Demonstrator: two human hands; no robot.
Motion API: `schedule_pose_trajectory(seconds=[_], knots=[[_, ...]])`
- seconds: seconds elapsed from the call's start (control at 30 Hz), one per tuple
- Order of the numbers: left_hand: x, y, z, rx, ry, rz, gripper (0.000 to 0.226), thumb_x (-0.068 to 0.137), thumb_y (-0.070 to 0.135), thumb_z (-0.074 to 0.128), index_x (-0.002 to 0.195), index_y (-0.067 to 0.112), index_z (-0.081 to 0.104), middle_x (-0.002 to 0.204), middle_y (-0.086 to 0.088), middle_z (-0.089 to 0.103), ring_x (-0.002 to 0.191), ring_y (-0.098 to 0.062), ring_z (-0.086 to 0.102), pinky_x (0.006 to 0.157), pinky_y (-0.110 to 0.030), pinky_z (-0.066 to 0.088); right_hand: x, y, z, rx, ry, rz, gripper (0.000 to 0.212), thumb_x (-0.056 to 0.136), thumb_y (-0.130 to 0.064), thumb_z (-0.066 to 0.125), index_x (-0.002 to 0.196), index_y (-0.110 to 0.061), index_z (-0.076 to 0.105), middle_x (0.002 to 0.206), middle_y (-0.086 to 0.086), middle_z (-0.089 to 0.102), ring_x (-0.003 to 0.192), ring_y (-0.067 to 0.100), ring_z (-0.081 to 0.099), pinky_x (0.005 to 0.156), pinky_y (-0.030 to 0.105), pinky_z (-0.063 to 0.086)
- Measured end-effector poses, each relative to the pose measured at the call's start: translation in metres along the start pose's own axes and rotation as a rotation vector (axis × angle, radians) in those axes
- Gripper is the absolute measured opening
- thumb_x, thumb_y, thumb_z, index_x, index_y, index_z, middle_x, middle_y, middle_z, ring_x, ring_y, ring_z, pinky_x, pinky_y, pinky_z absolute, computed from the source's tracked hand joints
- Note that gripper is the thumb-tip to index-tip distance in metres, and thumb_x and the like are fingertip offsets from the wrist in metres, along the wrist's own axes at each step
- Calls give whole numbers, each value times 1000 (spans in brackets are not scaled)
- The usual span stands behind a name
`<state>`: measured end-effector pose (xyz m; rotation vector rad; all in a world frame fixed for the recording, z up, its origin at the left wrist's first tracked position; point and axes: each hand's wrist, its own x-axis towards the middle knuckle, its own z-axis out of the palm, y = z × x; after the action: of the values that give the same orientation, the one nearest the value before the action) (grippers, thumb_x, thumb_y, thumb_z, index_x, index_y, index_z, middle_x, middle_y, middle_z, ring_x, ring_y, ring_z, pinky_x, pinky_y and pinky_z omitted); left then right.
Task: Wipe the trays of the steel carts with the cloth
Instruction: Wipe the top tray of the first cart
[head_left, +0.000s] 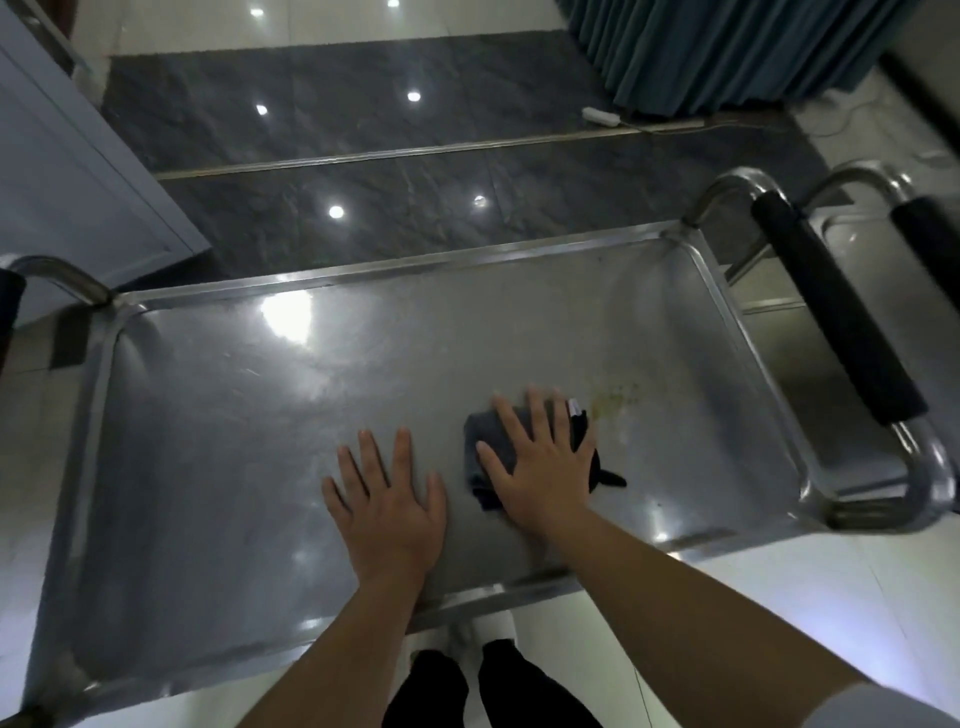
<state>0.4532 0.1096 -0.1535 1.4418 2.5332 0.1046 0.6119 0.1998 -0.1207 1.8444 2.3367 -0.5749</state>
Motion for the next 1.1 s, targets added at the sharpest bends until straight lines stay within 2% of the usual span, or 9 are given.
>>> schedule_pose_trajectory(seconds=[0.23,0.33,0.47,0.6,0.67,0.8,0.93,1.0,1.1], knots=[[1,1,-7,-42,-85,-14,73,90,60,21,158,34,13,167,-10,4,152,-35,-3,120,-58,-1,-84,21,13,-32,-53,33,65,94,-74,17,153,-54,-6,168,-8,-9,154,22,-14,116,57,-13],[0,0,-11,-60,-82,-8,72,91,58,23,158,33,17,167,-11,7,152,-36,1,120,-58,-2,-94,30,7,-55,-68,42,64,94,-75,14,151,-57,-8,168,-9,-8,153,19,-15,119,57,-7],[1,0,-16,-55,-150,7,70,96,59,25,158,34,7,167,-9,-6,152,-35,-9,118,-56,-9,-98,38,0,-43,-82,73,71,86,-81,5,152,-57,-3,168,-12,-2,153,15,-12,120,57,-3],[1,0,-29,-92,-213,8,69,98,58,27,159,35,4,166,-6,-12,152,-32,-14,119,-55,-12,-98,36,-9,-58,-129,103,69,92,-77,20,154,-54,-1,168,-11,-2,154,16,-11,117,61,-6],[5,2,-38,-121,-256,7,68,98,54,30,159,33,5,166,-8,-11,151,-33,-15,119,-54,-13,-96,27,-12,-69,-77,102,70,93,-72,27,155,-48,4,168,-6,2,154,22,-10,116,63,-7],[9,22,-49,-112,-215,7,70,96,44,40,157,30,11,166,-12,-11,151,-34,-13,121,-53,-9,-79,13,-9,-8,-11,-23,72,95,-69,28,157,-44,0,167,-2,-13,151,24,-24,114,64,-13],[5,50,-37,-148,-218,-62,70,97,49,36,158,35,5,166,-7,-14,152,-31,-13,121,-51,-7,-61,20,1,32,0,10,73,91,-77,5,156,-46,-5,166,-4,-14,152,23,-21,115,62,-16],[0,52,-22,-111,-184,-74,69,98,55,33,158,35,7,167,-7,-7,153,-31,-7,122,-51,-4,-56,28,0,64,10,-17,73,89,-75,-3,157,-46,-4,167,-5,-14,152,22,-21,115,59,-20],[-7,47,-6,-40,-59,-35,68,96,59,29,158,33,19,166,-11,12,152,-34,9,121,-54,8,-49,52,-3,37,46,-53,67,96,-70,6,158,-44,1,168,-3,-7,153,23,-16,117,57,-16]])
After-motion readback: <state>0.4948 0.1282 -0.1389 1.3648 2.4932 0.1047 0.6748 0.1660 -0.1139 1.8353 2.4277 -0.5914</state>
